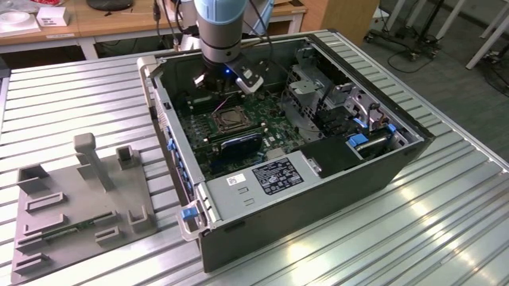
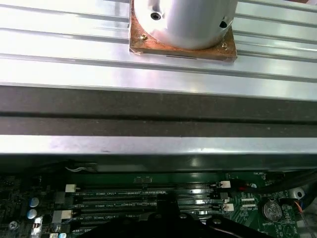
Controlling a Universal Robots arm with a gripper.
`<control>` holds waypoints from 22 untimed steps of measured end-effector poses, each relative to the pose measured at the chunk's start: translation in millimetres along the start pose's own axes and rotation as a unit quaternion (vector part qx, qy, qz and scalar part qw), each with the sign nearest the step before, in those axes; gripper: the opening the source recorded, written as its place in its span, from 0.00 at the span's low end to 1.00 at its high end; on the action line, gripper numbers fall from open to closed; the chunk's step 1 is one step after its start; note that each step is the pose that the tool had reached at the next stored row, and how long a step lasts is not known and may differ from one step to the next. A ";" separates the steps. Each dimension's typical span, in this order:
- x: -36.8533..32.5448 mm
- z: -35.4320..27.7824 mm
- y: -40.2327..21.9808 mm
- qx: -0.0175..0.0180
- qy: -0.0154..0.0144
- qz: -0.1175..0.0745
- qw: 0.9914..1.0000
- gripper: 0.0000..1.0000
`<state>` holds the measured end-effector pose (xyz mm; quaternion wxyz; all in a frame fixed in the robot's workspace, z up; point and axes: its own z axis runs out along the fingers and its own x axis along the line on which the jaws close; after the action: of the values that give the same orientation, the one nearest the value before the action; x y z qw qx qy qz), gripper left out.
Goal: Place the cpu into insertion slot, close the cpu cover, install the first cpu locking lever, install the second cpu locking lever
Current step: 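Install the first cpu locking lever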
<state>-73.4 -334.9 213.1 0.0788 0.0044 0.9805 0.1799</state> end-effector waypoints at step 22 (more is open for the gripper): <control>1.4 -10.3 -10.1 0.002 -0.001 -0.001 1.000 0.11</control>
<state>-76.1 -347.8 218.9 0.0796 0.0041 0.9809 0.1774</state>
